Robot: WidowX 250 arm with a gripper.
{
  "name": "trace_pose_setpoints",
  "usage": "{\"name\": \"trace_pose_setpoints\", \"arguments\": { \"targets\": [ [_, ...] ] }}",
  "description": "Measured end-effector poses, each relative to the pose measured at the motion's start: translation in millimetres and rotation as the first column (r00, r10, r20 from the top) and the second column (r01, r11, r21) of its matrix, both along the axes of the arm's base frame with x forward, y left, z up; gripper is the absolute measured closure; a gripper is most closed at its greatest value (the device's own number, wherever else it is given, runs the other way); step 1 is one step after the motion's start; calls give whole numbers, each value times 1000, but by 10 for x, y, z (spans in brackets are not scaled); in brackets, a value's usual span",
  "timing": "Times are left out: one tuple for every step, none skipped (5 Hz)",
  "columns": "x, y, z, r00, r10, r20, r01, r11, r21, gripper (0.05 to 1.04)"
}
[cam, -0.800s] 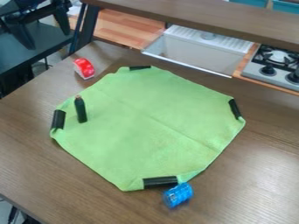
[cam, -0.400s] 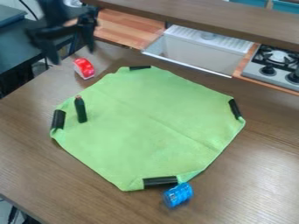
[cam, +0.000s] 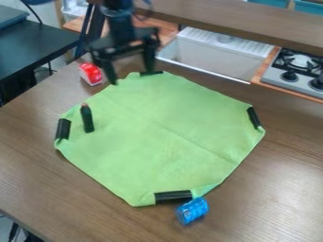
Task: Fold cloth from the top right to the bottom left
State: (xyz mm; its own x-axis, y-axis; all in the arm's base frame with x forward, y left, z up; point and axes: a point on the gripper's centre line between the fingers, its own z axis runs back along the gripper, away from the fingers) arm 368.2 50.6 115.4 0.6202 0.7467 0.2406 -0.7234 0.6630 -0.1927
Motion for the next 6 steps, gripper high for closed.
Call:
{"name": "trace_pose_setpoints", "arguments": {
  "targets": [
    [186,-267,-104,1000,3,-6,-2,999,45,82],
    [364,-632,-310,997,-65,-42,67,997,43,83],
    [497,-910,-416,990,-141,-13,141,989,52,83],
    [593,-1084,-480,981,-195,8,195,980,35,83],
    [693,-1246,-508,973,-230,30,229,973,20,82],
    [807,-1349,-539,972,-233,40,234,972,-15,83]
  ]
}}
